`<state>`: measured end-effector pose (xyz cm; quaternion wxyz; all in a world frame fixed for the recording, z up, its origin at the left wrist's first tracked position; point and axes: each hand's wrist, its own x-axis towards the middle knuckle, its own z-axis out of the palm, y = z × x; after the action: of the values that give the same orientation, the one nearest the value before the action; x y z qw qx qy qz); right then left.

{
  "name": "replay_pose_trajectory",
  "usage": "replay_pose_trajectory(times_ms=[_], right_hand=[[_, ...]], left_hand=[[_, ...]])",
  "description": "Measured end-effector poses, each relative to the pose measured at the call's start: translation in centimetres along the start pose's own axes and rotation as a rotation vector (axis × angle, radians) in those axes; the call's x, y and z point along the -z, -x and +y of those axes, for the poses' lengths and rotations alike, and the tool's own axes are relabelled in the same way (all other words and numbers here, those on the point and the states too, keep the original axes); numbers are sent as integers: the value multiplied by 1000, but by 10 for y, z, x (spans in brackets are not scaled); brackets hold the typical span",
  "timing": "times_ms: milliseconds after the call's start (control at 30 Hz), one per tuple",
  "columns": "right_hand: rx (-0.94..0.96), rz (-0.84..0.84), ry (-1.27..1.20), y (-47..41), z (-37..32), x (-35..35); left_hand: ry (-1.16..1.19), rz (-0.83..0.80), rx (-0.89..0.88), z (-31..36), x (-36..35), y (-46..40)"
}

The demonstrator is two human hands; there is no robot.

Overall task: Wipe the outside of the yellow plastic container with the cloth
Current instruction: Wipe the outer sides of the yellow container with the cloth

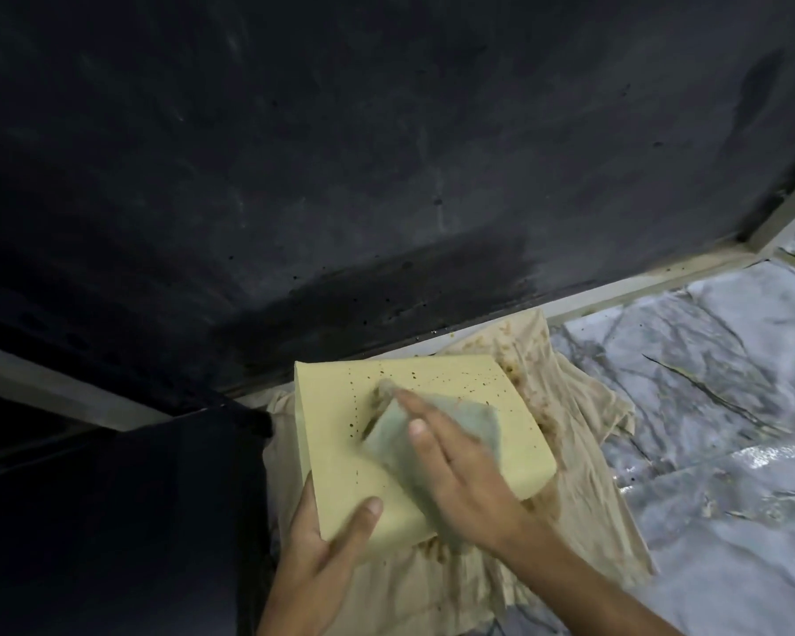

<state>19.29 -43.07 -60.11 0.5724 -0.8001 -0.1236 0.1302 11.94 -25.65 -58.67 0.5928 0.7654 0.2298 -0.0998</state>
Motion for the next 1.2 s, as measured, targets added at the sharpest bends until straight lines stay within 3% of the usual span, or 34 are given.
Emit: replay_pose_trajectory(times_ms=[133, 333, 500, 600, 800, 1033, 1100, 1200], right_hand=[[28, -121, 374, -7, 22, -12], [-130, -89, 594, -31, 36, 0], [145, -232, 582, -40, -13, -50], [186, -281, 583, -56, -10, -49], [-74, -63, 643, -57, 50, 0], [-514, 179, 467, -43, 83, 36], [-512, 162, 509, -33, 66, 15], [-297, 45, 527, -23, 26, -23]], left_hand=[[-29, -7, -27, -4, 2, -1], [-62, -60, -44, -3, 1, 0], [-194, -96, -174, 2, 0, -3], [-144, -49, -182, -3, 0, 0], [97, 30, -39, -15, -8, 4], [36, -27, -9, -1, -6, -1], [21, -46, -1, -1, -6, -3], [-8, -101, -14, 4, -6, -1]])
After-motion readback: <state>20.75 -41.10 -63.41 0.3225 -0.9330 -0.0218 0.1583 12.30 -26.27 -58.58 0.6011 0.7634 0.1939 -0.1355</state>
